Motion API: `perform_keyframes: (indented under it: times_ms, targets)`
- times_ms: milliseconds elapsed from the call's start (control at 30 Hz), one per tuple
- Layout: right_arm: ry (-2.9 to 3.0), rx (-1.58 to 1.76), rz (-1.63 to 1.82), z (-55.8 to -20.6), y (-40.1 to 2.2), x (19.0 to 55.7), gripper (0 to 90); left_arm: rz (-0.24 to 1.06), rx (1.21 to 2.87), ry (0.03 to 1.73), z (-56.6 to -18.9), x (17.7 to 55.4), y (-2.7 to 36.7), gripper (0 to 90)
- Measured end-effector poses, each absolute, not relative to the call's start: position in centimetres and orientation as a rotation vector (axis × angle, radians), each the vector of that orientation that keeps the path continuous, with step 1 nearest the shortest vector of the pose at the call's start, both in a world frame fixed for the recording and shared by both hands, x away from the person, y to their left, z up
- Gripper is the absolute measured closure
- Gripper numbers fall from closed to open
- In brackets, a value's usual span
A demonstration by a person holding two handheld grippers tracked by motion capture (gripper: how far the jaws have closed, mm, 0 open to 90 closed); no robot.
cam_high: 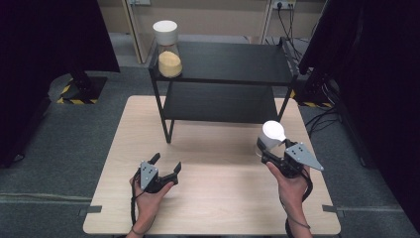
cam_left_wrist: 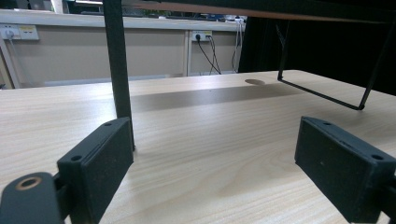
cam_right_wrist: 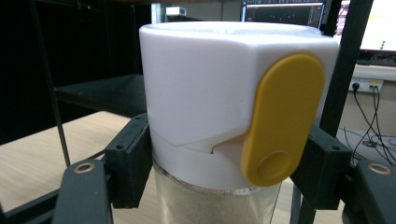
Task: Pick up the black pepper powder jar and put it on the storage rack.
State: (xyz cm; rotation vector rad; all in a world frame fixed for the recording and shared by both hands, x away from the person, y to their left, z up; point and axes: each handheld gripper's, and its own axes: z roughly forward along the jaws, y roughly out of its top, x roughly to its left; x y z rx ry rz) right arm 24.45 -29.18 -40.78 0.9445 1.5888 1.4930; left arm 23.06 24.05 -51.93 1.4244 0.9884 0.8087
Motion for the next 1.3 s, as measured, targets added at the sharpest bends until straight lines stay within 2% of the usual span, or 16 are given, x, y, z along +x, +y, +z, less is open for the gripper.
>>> perform_keyframes:
  times_ms: [1300]
  targets:
    - [1.473, 0.908, 1.563, -35.6, -28.9, 26.5, 30.4, 0.809, 1.427, 0.992, -51.9, 23.1, 24.0, 10.8]
